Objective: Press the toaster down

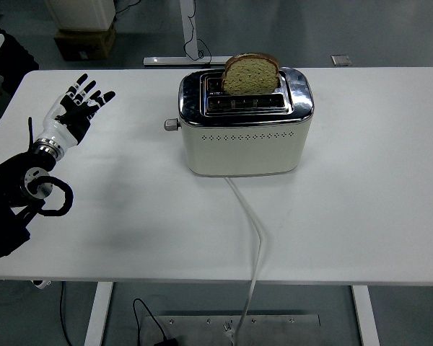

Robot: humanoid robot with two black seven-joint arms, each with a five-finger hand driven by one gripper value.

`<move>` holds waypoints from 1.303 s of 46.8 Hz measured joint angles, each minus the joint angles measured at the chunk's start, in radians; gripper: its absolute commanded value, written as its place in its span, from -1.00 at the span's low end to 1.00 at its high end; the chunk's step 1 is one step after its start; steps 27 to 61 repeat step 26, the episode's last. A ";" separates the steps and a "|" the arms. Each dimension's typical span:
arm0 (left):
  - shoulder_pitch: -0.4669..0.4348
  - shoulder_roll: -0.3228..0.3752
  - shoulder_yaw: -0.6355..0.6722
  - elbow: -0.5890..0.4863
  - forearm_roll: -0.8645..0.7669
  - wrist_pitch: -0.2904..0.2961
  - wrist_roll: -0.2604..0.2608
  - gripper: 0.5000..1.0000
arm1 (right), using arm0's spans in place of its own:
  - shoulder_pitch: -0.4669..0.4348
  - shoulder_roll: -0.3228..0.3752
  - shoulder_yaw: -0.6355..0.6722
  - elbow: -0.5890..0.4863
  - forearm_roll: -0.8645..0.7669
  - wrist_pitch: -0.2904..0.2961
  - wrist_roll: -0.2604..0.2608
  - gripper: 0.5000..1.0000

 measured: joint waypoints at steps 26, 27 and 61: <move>0.004 -0.001 -0.087 0.020 -0.008 -0.069 0.000 1.00 | 0.009 0.000 0.002 -0.002 0.005 0.000 -0.001 0.99; 0.004 -0.001 -0.087 0.020 -0.008 -0.069 0.000 1.00 | 0.009 0.000 0.002 -0.002 0.005 0.000 -0.001 0.99; 0.004 -0.001 -0.087 0.020 -0.008 -0.069 0.000 1.00 | 0.009 0.000 0.002 -0.002 0.005 0.000 -0.001 0.99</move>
